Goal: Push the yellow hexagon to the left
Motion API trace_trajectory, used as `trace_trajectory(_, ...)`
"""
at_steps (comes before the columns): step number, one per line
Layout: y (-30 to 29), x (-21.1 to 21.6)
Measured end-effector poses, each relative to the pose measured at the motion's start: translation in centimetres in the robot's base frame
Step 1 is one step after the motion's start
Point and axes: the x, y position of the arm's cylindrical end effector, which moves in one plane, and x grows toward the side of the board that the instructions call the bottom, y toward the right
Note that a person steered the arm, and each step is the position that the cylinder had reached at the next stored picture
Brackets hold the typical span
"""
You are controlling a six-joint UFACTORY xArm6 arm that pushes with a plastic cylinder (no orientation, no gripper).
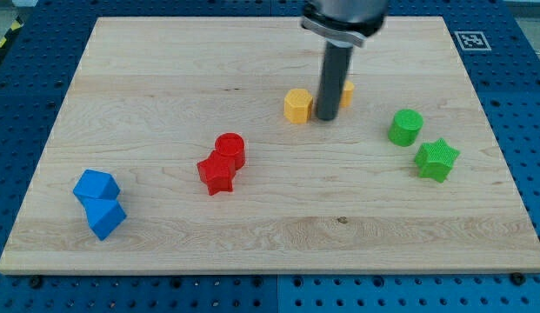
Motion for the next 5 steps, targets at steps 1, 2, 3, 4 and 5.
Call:
trace_trajectory(1, -6.3, -0.5)
trace_trajectory(2, -7.7, -1.1)
trace_trajectory(3, -6.5, -2.0)
trace_trajectory(4, -9.3, -2.1)
trace_trajectory(5, -14.4, -2.1)
